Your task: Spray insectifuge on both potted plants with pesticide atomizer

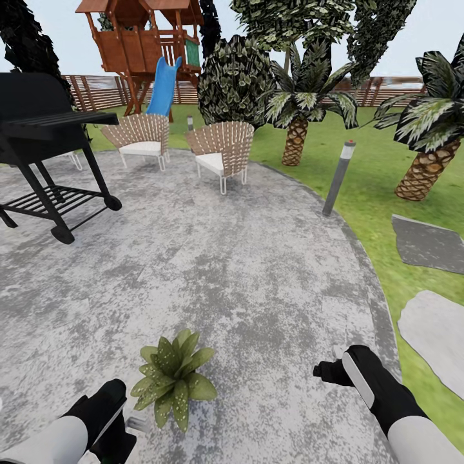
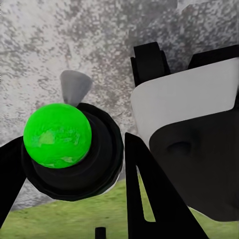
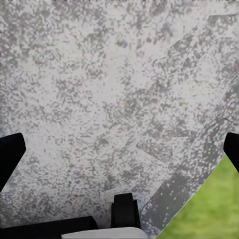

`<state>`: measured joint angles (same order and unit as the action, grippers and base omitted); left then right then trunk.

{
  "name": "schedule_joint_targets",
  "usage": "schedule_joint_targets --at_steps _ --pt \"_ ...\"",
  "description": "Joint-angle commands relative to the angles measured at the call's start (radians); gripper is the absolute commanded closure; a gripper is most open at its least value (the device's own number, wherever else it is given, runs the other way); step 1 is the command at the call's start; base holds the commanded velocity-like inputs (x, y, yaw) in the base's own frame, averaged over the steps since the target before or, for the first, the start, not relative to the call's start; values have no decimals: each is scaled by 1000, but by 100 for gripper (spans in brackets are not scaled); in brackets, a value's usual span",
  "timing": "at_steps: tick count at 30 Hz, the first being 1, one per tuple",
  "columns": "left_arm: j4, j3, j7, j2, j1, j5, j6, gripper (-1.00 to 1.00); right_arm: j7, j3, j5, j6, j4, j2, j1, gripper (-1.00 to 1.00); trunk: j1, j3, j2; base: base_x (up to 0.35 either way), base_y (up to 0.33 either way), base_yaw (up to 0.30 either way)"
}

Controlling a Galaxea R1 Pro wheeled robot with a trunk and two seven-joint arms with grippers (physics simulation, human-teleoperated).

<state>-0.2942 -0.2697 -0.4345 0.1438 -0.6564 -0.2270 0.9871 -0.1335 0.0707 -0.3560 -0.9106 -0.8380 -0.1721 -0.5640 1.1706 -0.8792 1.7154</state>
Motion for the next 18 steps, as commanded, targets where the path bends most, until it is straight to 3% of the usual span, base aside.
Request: schedule_joint_targets --at_steps 1,5,18 --pt "-2 -2 -10 0 0 -11 2 100 -10 4 -11 -2 -1 -1 0 -100 -4 2 -7 0 0 0" --pt "-2 -2 -10 0 0 -11 2 100 -10 4 -11 -3 -1 -1 0 -100 -19 15 -35 0 0 0" --pt "-2 -3 -8 0 0 -14 2 100 -10 5 -11 -2 -1 0 0 -100 -19 15 -35 0 -23 1"
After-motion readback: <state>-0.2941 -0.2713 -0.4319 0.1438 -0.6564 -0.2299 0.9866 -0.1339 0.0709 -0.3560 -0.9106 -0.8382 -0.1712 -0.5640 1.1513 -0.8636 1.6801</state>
